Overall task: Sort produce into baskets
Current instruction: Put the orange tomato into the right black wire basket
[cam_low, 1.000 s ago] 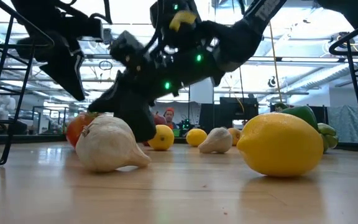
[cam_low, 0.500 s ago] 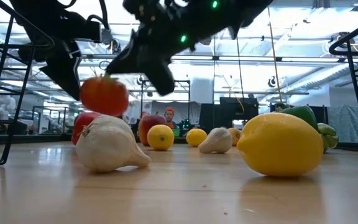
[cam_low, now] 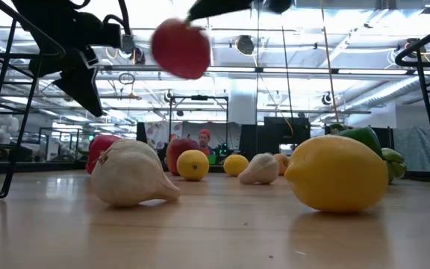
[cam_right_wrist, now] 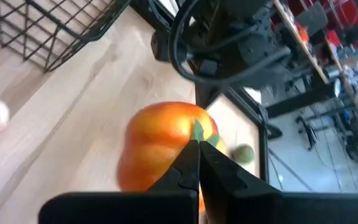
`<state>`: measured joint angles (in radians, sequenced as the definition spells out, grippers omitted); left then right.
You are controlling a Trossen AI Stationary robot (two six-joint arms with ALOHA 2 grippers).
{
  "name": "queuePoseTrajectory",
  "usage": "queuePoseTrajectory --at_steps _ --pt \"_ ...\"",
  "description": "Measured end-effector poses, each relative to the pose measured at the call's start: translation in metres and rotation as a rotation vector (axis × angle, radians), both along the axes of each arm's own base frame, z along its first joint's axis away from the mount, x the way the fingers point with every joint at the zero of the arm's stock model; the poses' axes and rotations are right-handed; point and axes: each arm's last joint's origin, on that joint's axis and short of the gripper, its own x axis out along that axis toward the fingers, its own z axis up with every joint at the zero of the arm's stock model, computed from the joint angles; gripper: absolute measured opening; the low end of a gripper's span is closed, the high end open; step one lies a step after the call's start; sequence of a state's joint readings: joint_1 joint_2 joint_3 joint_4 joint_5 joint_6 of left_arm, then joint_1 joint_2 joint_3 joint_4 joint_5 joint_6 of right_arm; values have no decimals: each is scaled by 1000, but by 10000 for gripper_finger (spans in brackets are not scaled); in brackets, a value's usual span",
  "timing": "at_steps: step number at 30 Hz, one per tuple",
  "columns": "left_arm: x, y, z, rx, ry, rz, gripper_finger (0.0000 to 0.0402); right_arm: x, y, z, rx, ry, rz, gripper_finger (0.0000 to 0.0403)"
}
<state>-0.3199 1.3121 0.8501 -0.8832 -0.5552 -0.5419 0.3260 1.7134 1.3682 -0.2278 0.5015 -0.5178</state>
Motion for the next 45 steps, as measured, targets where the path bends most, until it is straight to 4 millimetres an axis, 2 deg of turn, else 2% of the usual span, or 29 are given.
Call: queuePoseTrajectory --at_steps 5,10,16,20,28,38,42,45 --pt "-1 0 2 -2 -9 1 27 -40 23 24 -12 0 -77 0" --pt "-1 0 2 -1 -10 2 27 -85 46 40 72 9 -105 0" --pt "-1 1 2 20 -18 8 27 -132 74 43 157 40 -124 0" --pt "1 3 2 27 -33 24 27 -155 91 40 184 41 -123 0" --pt "6 5 4 1 -96 59 27 -190 115 35 325 105 -91 0" --pt "13 3 6 -26 -177 61 27 -233 127 25 505 279 -191 0" --pt "15 2 7 -32 -195 60 27 -243 130 15 501 316 -279 0" --pt "15 2 7 -32 -194 60 27 -242 135 4 464 325 -330 0"
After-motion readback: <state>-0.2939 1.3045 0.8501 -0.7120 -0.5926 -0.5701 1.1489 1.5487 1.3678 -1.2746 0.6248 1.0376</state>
